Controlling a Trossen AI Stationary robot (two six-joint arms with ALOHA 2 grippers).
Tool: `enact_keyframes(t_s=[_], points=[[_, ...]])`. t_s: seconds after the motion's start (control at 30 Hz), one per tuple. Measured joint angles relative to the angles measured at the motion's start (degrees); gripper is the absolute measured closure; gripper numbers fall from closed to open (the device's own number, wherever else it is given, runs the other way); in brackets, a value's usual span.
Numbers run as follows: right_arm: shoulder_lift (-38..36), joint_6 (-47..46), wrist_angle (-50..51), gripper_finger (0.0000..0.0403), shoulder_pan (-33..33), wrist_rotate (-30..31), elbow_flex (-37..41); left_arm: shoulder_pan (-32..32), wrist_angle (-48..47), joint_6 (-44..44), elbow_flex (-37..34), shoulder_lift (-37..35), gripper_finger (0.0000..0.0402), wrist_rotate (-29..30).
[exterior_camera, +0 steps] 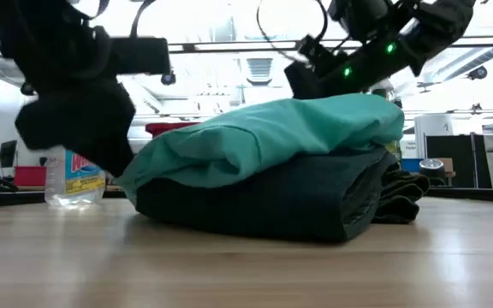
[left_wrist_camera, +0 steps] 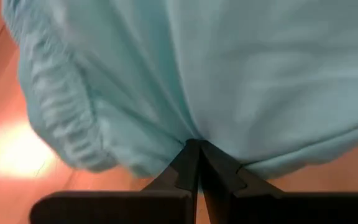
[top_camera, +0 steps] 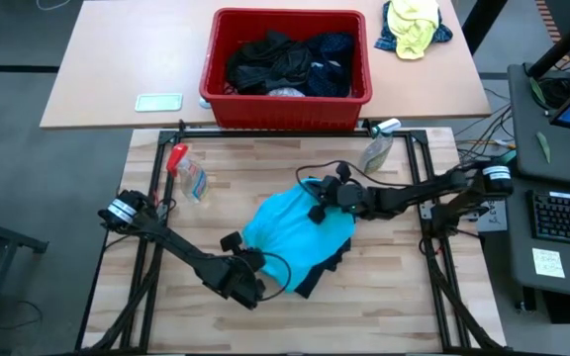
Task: Fold Laundry from Bin
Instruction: Fold the light blue shorts
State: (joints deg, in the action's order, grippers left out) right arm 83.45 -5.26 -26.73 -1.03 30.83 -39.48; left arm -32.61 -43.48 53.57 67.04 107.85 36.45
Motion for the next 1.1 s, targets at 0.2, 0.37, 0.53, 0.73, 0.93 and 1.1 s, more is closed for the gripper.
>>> enact_keyframes(t_s=[0.2,0.37,0.53,0.73,0.93,1.1], points=[[-7.0,2.4,3.1,0.0390,1.7,-1.0,0.0,-0.9,-1.0,-8.7,5.5,0.0,0.0401,0.0],[-10.9,2.8,6.6,0.0390,3.7,-1.2,0.1,-1.3,-5.9,-12.5,9.9,-0.1,0.0402,0.1],[-11.7,2.8,8.9,0.0390,6.1,-1.3,0.1,-1.4,-11.8,-12.6,13.0,-0.1,0.0402,0.2],[-10.2,2.1,9.8,0.0390,7.8,-1.3,0.1,-1.3,-16.8,-12.7,14.5,-0.1,0.0402,0.7],[-8.4,-1.2,10.9,0.0390,9.7,-2.8,0.2,-0.6,-18.1,-16.5,14.6,-0.7,0.0402,4.6],[-7.0,2.4,11.1,0.0390,11.5,-6.0,0.2,0.3,-18.0,-18.2,14.3,-1.4,0.0402,17.2]])
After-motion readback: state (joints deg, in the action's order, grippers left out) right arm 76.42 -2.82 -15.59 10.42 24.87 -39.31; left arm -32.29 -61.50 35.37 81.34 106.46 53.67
